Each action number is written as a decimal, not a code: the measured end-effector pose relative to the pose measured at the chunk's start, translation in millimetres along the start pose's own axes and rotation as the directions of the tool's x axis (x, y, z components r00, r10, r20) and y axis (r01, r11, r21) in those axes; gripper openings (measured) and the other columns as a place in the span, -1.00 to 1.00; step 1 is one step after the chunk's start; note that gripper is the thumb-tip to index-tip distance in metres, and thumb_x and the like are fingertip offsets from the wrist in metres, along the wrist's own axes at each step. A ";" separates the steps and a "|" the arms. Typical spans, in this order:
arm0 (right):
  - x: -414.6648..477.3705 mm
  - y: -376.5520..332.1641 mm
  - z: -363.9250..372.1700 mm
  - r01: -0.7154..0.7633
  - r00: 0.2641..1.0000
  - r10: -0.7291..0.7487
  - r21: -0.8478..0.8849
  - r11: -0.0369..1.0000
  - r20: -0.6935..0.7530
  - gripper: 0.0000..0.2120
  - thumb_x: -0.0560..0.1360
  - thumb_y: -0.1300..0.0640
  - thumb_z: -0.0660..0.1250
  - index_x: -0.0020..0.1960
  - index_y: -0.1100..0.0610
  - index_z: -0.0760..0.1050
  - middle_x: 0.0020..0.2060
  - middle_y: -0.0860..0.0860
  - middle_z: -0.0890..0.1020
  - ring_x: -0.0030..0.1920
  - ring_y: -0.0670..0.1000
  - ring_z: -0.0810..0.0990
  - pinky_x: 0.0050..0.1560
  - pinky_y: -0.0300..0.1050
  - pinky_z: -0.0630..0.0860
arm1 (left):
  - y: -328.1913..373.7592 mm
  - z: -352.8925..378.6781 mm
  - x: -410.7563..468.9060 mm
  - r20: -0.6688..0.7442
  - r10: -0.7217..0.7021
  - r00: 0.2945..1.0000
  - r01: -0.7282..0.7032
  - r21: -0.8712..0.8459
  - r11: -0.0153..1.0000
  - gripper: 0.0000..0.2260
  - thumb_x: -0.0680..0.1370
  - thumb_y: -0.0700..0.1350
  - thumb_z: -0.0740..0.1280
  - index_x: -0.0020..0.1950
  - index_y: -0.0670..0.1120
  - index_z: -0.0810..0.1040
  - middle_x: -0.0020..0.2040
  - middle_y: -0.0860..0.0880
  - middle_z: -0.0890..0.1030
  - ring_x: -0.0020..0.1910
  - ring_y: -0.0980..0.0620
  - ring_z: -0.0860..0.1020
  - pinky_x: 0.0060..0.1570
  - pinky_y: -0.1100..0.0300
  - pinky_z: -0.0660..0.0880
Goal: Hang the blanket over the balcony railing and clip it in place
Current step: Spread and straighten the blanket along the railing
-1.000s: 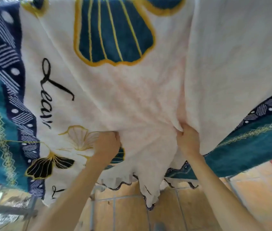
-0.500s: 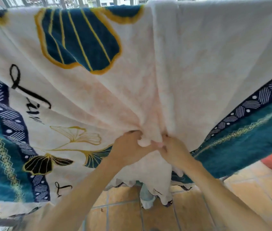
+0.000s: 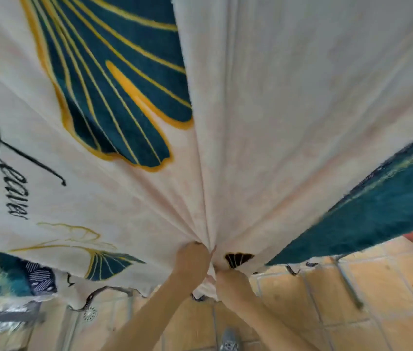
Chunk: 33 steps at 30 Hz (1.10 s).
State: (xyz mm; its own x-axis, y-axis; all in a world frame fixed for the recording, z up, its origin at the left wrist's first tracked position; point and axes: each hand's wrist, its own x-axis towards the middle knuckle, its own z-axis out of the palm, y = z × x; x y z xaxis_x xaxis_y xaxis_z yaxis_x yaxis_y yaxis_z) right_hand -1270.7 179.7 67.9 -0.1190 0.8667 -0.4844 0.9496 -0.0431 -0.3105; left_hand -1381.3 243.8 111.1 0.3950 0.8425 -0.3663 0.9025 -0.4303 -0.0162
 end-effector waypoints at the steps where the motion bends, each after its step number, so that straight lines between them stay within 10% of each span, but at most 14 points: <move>1: 3.3 -3.9 5.3 -0.002 0.999 0.000 0.046 0.999 0.042 -0.84 0.65 0.13 0.10 0.08 0.07 0.46 -0.38 -0.03 0.38 -0.46 -0.06 0.41 -0.49 -0.20 0.23 | -4.8 15.7 0.1 0.021 -0.013 1.000 0.013 0.010 1.000 -0.66 0.71 -0.05 0.01 0.33 -0.06 0.50 0.06 -0.10 0.62 0.05 -0.09 0.59 -0.11 0.11 0.43; 5: 15.9 -8.6 36.9 0.057 0.974 -0.038 -0.081 0.995 0.222 -0.75 0.62 0.24 0.11 0.26 0.21 0.43 0.07 0.16 0.62 0.07 0.16 0.60 -0.34 -0.09 0.28 | -15.1 65.4 -9.7 0.120 -0.062 0.991 0.059 0.028 0.998 -0.69 0.69 -0.12 0.05 0.36 0.01 0.48 0.16 -0.06 0.61 0.14 -0.06 0.58 0.02 0.13 0.48; 11: 10.9 10.2 70.4 0.038 0.945 -0.054 0.055 0.998 0.321 -0.77 0.59 0.15 0.16 0.21 0.19 0.38 -0.10 0.10 0.54 0.03 0.21 0.57 -0.13 0.03 0.47 | -30.7 101.1 -13.1 0.282 -0.194 0.940 0.206 -0.016 0.978 -0.78 0.57 0.07 0.34 0.04 -0.04 0.66 -0.10 -0.03 0.70 -0.11 0.03 0.68 -0.16 0.23 0.58; 16: -12.4 68.6 34.4 -0.189 0.981 0.160 0.368 0.910 0.108 -0.50 0.56 -0.21 0.16 0.40 0.03 0.28 0.10 0.00 0.59 0.14 0.02 0.56 0.08 -0.09 0.48 | -36.6 63.8 -11.6 0.265 -0.259 0.929 0.317 -0.208 0.925 -0.60 0.66 0.18 -0.01 0.21 0.05 0.54 -0.10 -0.01 0.68 -0.08 0.03 0.66 0.03 0.12 0.59; 19: -26.4 108.6 -17.9 -0.275 0.920 0.385 0.594 0.756 -0.065 -0.30 0.49 -0.26 0.28 0.46 0.12 0.22 0.21 0.04 0.53 0.20 -0.01 0.52 0.07 -0.20 0.42 | -19.9 40.0 -10.5 0.545 -0.262 0.796 0.525 -0.408 0.747 -0.33 0.54 0.41 -0.04 -0.02 -0.08 0.62 -0.48 -0.01 0.60 -0.44 0.11 0.62 0.02 0.15 0.62; 21: -36.7 128.3 -55.7 -0.232 0.834 0.524 0.749 0.620 -0.175 -0.08 0.35 -0.32 0.38 0.50 0.16 0.15 0.30 0.09 0.46 0.24 0.05 0.49 0.11 -0.16 0.42 | -0.7 23.7 -7.2 0.643 -0.191 0.741 0.555 -0.427 0.714 -0.29 0.50 0.45 -0.03 -0.11 -0.15 0.58 -0.34 -0.07 0.64 -0.20 0.02 0.68 0.11 0.12 0.58; 26: -52.7 160.2 -141.5 -0.042 0.690 0.677 0.919 0.391 -0.256 0.10 0.26 -0.40 0.41 0.55 0.10 0.00 0.37 0.07 0.42 0.12 0.04 0.61 0.11 -0.02 0.55 | 47.2 -27.3 1.2 0.376 -0.056 0.925 0.253 -0.500 0.828 -0.34 0.59 0.33 -0.05 -0.11 -0.14 0.63 -0.35 -0.02 0.64 -0.33 0.01 0.64 -0.15 0.15 0.62; 29: -53.4 168.5 -179.3 0.038 0.672 0.711 0.969 0.245 -0.206 0.12 0.23 -0.43 0.40 0.52 0.19 0.08 0.05 0.06 0.62 -0.13 -0.06 0.66 -0.28 -0.17 0.57 | 59.3 -56.7 6.6 0.349 -0.027 0.937 0.270 -0.673 0.689 -0.27 0.60 0.31 -0.03 -0.25 -0.22 0.68 -0.35 -0.09 0.69 -0.31 -0.01 0.68 -0.09 0.10 0.65; 33: -49.5 175.1 -199.5 0.040 0.687 0.715 0.989 0.141 -0.130 0.02 0.21 -0.37 0.48 0.39 0.27 0.27 -0.12 0.05 0.60 -0.09 -0.02 0.65 -0.11 -0.10 0.63 | 59.4 -76.9 6.9 0.254 -0.073 0.965 0.243 -0.744 0.623 -0.27 0.49 0.44 0.10 -0.14 -0.22 0.68 -0.25 -0.10 0.71 -0.22 -0.08 0.70 -0.06 0.04 0.65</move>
State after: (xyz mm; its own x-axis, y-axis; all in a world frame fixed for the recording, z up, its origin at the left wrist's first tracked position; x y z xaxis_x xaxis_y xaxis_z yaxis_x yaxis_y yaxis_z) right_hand -1040.7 228.4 200.6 0.6345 0.6293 -0.4488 -0.1578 -0.4629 -0.8723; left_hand -1311.8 249.0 179.2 0.2714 0.7619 -0.5881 0.7853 0.1780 0.5930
